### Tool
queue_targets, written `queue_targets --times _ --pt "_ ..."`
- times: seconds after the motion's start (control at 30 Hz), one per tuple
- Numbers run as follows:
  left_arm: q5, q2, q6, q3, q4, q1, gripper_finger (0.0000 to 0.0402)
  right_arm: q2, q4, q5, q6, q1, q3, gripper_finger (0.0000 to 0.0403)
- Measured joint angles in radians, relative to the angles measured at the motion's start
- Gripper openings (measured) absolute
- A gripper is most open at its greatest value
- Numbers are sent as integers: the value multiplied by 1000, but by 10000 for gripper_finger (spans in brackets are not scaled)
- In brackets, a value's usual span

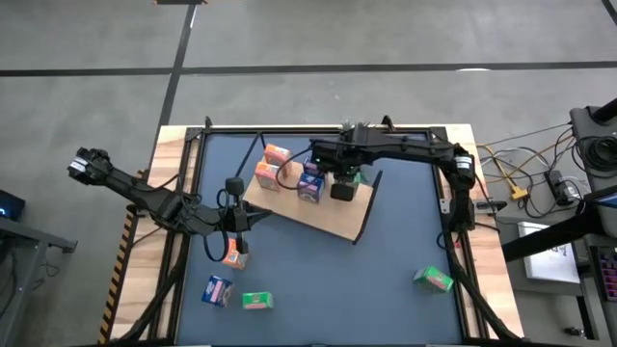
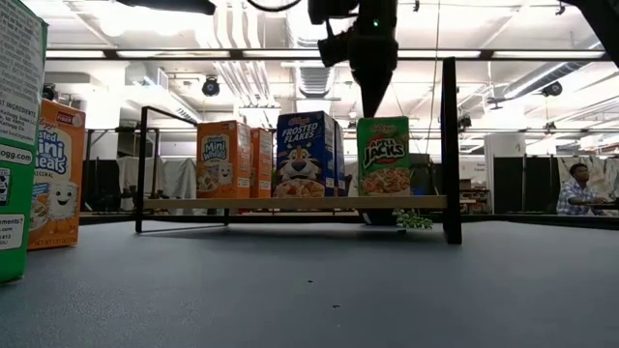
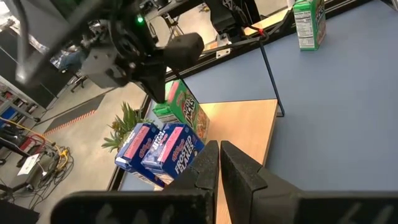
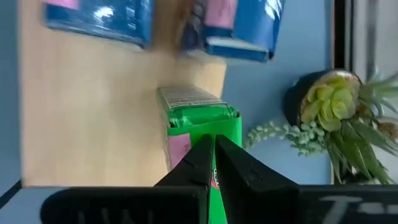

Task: Stack cereal on shelf
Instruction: Put the middle green cereal box on the shelf

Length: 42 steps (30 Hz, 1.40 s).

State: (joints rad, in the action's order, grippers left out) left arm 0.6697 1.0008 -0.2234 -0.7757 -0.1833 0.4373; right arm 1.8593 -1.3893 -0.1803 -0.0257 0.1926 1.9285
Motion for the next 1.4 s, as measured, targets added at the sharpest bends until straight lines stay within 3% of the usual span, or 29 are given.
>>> queue_targets --times 0.23,0.57,0.93,1.27,1.4 --pt "0 0 0 0 0 0 0 -1 -7 -48 65 5 -40 12" --pt "0 0 0 0 0 0 0 1 -72 -56 238 5 9 12" --pt "0 0 14 0 23 0 0 -103 -41 -56 220 -36 41 12" --pt "0 0 120 0 51 0 0 -379 454 -57 -41 -131 -281 12" --pt "0 13 184 1 59 0 0 -488 597 -56 -36 -138 -442 12"
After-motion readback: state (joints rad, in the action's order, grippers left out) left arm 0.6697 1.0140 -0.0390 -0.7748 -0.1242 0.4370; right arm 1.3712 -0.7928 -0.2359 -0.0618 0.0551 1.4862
